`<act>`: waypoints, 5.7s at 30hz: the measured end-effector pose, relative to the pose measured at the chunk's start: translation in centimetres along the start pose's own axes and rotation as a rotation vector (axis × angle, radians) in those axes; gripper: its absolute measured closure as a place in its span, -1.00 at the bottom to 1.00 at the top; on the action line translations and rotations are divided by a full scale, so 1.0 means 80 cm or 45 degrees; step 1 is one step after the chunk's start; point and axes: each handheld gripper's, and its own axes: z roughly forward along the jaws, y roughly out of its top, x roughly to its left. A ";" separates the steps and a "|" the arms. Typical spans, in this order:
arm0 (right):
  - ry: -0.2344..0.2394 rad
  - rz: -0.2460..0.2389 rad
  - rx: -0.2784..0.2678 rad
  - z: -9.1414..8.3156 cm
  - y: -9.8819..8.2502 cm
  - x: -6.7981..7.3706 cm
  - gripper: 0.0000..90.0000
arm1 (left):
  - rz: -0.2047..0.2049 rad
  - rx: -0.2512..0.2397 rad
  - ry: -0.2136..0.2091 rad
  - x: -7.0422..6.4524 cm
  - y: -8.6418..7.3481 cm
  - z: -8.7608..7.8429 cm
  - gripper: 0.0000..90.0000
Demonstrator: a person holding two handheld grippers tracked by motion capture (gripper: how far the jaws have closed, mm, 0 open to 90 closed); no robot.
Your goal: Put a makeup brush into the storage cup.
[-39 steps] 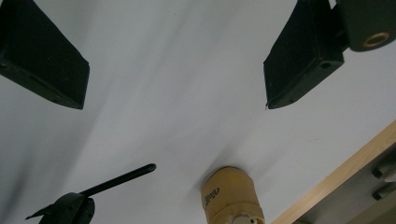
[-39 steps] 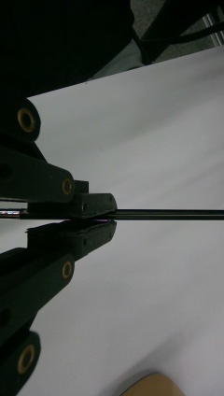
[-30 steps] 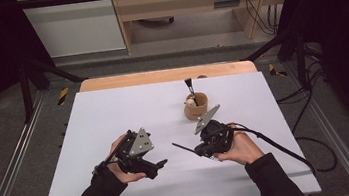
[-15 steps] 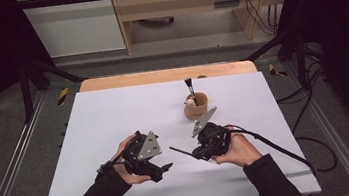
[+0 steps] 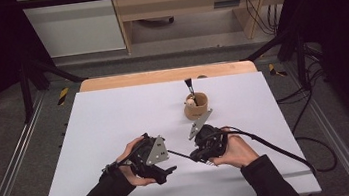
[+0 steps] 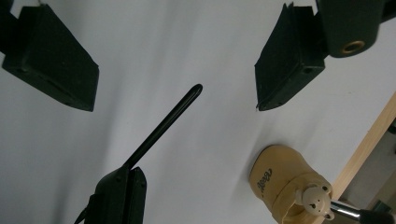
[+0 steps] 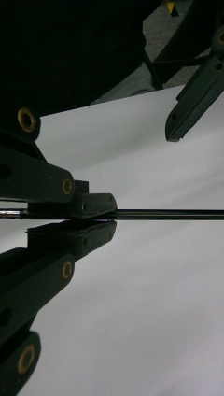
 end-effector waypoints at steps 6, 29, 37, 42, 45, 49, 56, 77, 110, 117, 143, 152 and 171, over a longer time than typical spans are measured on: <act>0.009 0.005 0.000 0.002 0.000 0.001 0.90 | 0.052 0.001 -0.008 -0.005 0.004 0.007 -0.64; 0.038 -0.007 0.019 0.005 0.003 0.005 0.90 | 0.263 0.064 0.016 -0.016 0.013 0.024 -0.30; 0.038 -0.013 0.019 0.005 0.005 0.006 0.90 | 0.332 0.097 0.037 -0.020 0.014 0.026 -0.05; 0.048 -0.019 0.030 0.007 0.005 0.006 0.90 | 0.385 0.110 0.048 -0.023 0.014 0.028 0.13; 0.053 -0.020 0.038 0.007 0.005 0.006 0.90 | 0.407 0.114 0.048 -0.025 0.015 0.030 0.23; 0.054 -0.020 0.034 0.008 0.005 0.007 0.90 | 0.444 0.119 0.055 -0.026 0.016 0.032 0.33; 0.058 -0.022 0.032 0.008 0.005 0.008 0.90 | 0.507 0.128 0.067 -0.032 0.018 0.037 0.48; 0.086 -0.029 0.026 0.006 0.005 0.008 0.90 | 0.623 0.152 0.050 -0.039 0.017 0.040 0.80; -0.148 -0.011 -0.248 -0.036 -0.001 0.003 0.19 | 0.449 0.179 0.022 -0.030 -0.005 0.033 0.89; -0.245 0.027 -0.361 -0.045 -0.012 -0.005 -0.07 | 0.321 0.162 0.000 -0.022 -0.013 0.031 0.88; -0.372 0.200 -0.606 -0.061 -0.040 -0.014 -0.65 | -0.050 0.061 0.005 -0.018 -0.042 0.035 0.89; -0.394 0.226 -0.622 -0.059 -0.055 -0.014 -0.71 | -0.161 0.027 0.013 -0.016 -0.051 0.035 0.88; -0.383 0.307 -0.713 -0.040 -0.082 -0.013 -0.71 | -0.420 -0.056 0.108 -0.011 -0.063 0.032 0.88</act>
